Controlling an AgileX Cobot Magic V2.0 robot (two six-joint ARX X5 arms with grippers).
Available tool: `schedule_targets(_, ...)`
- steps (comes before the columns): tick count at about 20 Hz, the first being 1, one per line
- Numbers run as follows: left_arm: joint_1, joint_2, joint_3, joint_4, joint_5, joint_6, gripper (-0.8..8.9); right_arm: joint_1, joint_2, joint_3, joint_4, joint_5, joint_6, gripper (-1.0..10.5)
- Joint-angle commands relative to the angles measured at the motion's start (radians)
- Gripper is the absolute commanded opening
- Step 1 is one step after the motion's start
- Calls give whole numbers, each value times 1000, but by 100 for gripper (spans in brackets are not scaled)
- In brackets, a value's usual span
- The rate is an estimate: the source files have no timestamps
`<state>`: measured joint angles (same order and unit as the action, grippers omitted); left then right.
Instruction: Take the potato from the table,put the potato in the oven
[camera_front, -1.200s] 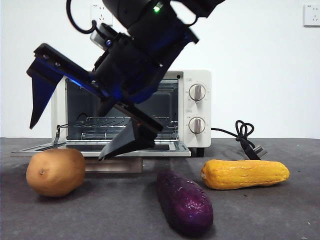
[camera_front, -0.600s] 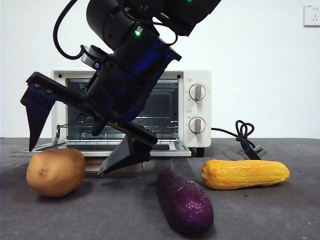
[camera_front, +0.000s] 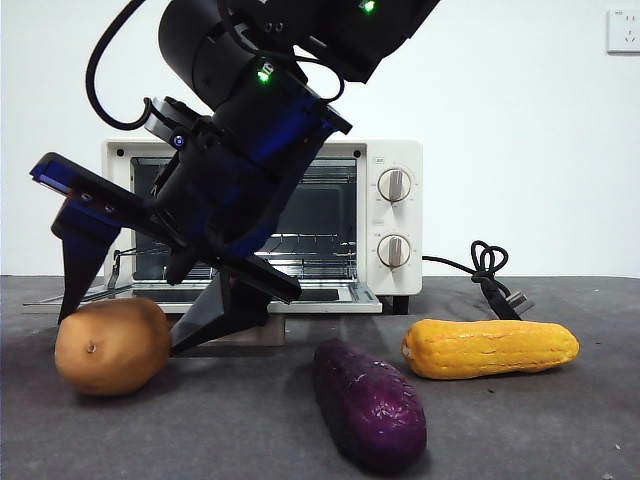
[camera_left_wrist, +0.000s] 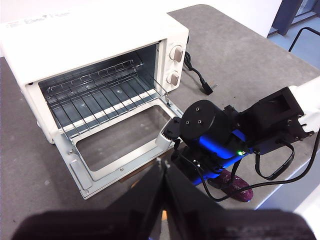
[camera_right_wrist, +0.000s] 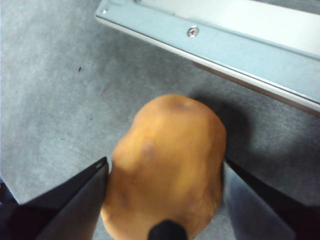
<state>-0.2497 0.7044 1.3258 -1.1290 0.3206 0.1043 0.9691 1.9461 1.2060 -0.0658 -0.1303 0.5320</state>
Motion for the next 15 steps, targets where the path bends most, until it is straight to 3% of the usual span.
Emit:
schedule_targets(1,1,-3,-9,5,-2,7,-8,3,17,-2,-2,-1,-8,-16)
schedule_targets(3,1,-3,-9,4,-5,13,-8,3,2,-2,-3,-4,-9,-16)
schedule_targets(6,1,-3,-9,5,-7,23,-8,10,-74,-2,-19,-75,-37,-17)
schedule_targets(8,1,-3,-9,5,-7,24,-8,14,-146,-2,-29,-66,-68,-17)
schedule_targets(11,2,-3,-9,6,-7,24,-8,-19,-220,-2,-24,62,-137,-17)
schedule_targets(15,1,-3,-9,3,-6,24,-8,-163,-205,-2,14,90,-140,-17)
